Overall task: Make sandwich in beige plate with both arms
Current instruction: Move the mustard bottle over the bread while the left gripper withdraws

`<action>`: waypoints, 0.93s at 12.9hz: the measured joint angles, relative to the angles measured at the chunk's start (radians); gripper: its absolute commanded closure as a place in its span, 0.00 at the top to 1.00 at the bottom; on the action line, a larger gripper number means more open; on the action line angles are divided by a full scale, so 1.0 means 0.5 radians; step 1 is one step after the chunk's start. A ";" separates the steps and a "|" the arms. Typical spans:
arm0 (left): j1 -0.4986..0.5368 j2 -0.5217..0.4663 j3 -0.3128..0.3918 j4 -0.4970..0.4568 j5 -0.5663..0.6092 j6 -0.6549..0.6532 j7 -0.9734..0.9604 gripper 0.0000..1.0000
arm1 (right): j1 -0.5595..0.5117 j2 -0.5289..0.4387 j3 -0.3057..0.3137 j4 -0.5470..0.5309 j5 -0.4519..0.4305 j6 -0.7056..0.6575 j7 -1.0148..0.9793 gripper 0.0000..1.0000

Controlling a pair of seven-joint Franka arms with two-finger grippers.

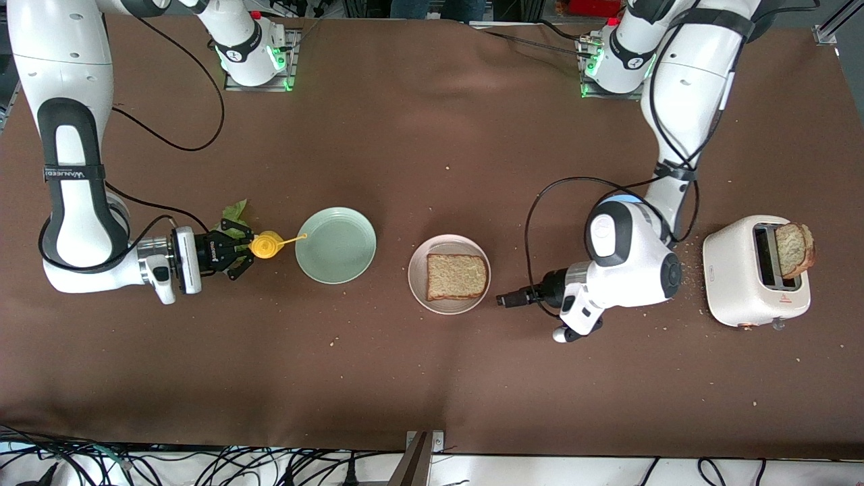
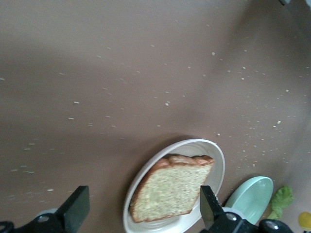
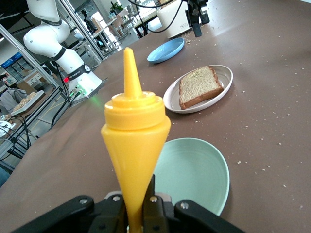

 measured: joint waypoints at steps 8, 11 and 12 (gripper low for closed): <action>0.538 -0.376 0.010 0.023 1.048 -0.683 -0.028 1.00 | 0.454 -0.006 0.004 0.296 -0.473 0.402 0.980 0.00; 0.585 -0.459 0.009 0.033 1.209 -0.754 -0.028 1.00 | 0.725 -0.010 0.004 0.413 -0.744 0.571 1.482 0.00; 0.586 -0.483 0.009 0.033 1.230 -0.768 -0.028 1.00 | 0.802 -0.010 0.004 0.433 -0.850 0.605 1.609 0.00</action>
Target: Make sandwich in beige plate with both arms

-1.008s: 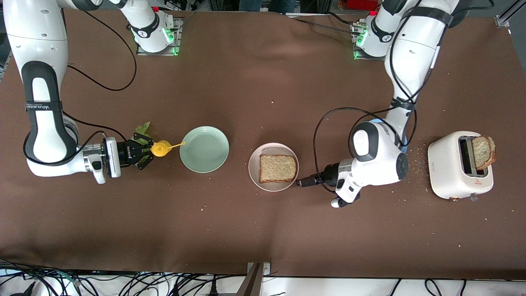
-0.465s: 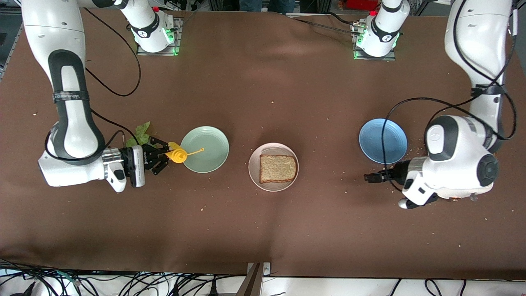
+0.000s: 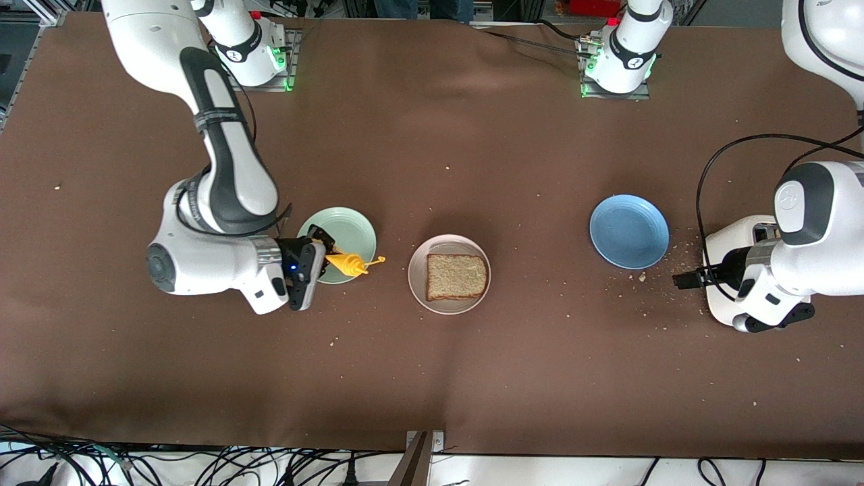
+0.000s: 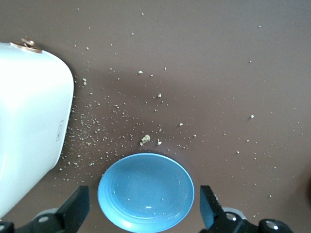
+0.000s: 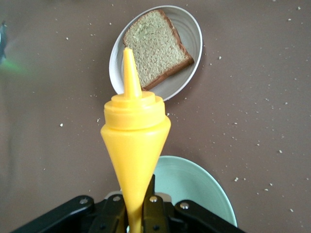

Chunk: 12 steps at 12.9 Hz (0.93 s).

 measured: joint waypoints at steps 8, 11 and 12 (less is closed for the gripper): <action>0.059 -0.105 0.008 0.081 0.085 -0.200 0.126 1.00 | 0.525 0.003 0.005 0.116 -1.196 0.031 0.870 0.00; 0.064 -0.159 0.008 0.084 0.121 -0.237 0.133 1.00 | 0.697 0.038 0.005 0.116 -1.597 0.028 1.129 0.00; 0.064 -0.169 0.008 0.085 0.121 -0.238 0.134 1.00 | 0.745 0.058 0.005 0.115 -1.710 0.028 1.172 0.00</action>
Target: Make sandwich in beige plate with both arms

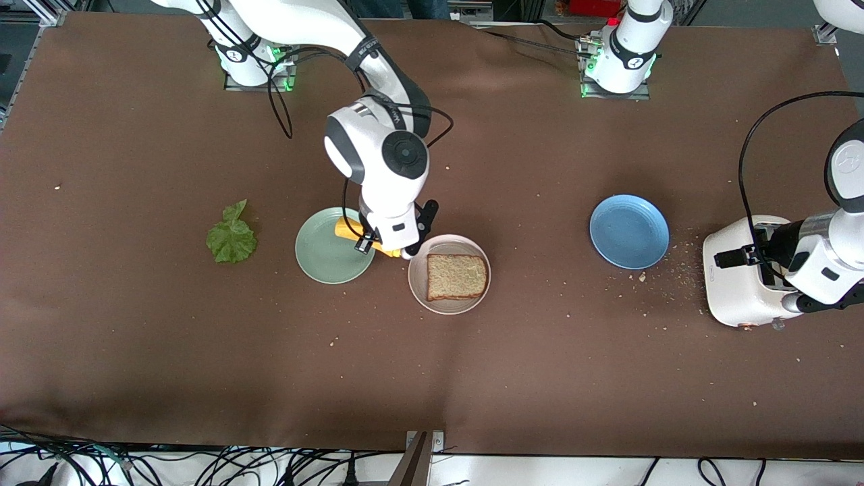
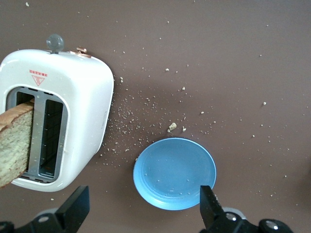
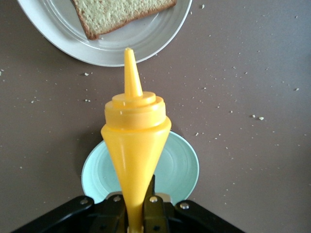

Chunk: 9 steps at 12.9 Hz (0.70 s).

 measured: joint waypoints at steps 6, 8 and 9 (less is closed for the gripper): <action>0.000 -0.051 -0.002 0.001 0.000 -0.021 0.006 1.00 | 0.098 0.068 -0.014 0.001 -0.216 -0.040 0.045 0.00; 0.003 -0.051 -0.001 0.001 0.000 -0.022 0.007 1.00 | 0.095 0.067 -0.032 0.011 -0.216 -0.042 0.045 0.00; 0.004 -0.051 -0.001 0.001 0.000 -0.022 0.008 1.00 | 0.087 0.064 -0.044 0.019 -0.190 -0.044 0.052 0.00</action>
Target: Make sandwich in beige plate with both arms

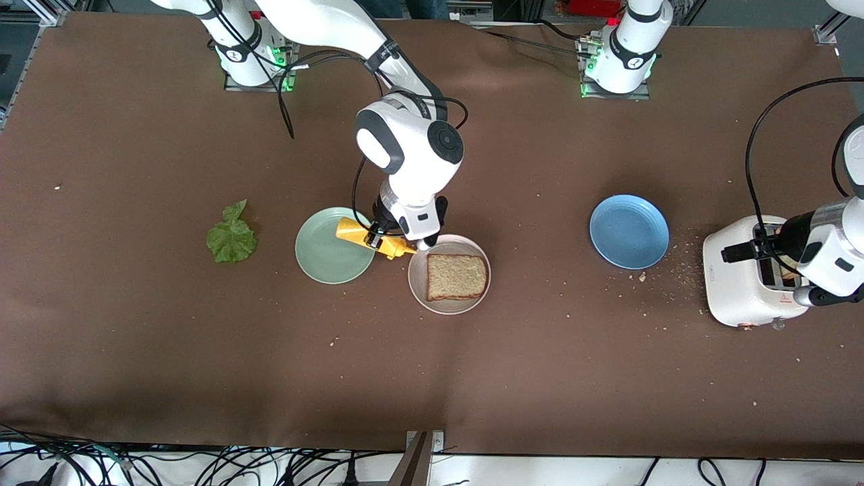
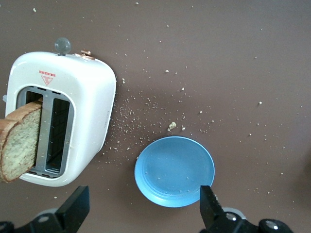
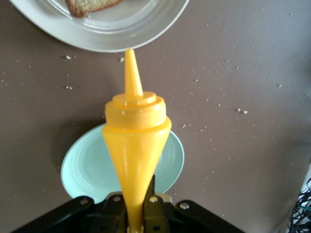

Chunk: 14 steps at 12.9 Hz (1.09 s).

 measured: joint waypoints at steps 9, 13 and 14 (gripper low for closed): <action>0.003 0.000 0.001 0.000 0.000 0.000 0.004 1.00 | -0.565 -0.192 -0.031 0.033 1.352 -0.065 -0.515 0.00; 0.003 0.000 0.001 0.000 0.000 0.000 0.005 1.00 | -0.805 -0.181 -0.032 -0.042 1.863 -0.144 -1.144 0.00; 0.003 0.000 0.001 0.000 0.000 0.000 0.005 1.00 | -0.884 -0.177 -0.032 -0.088 2.039 -0.187 -1.341 0.00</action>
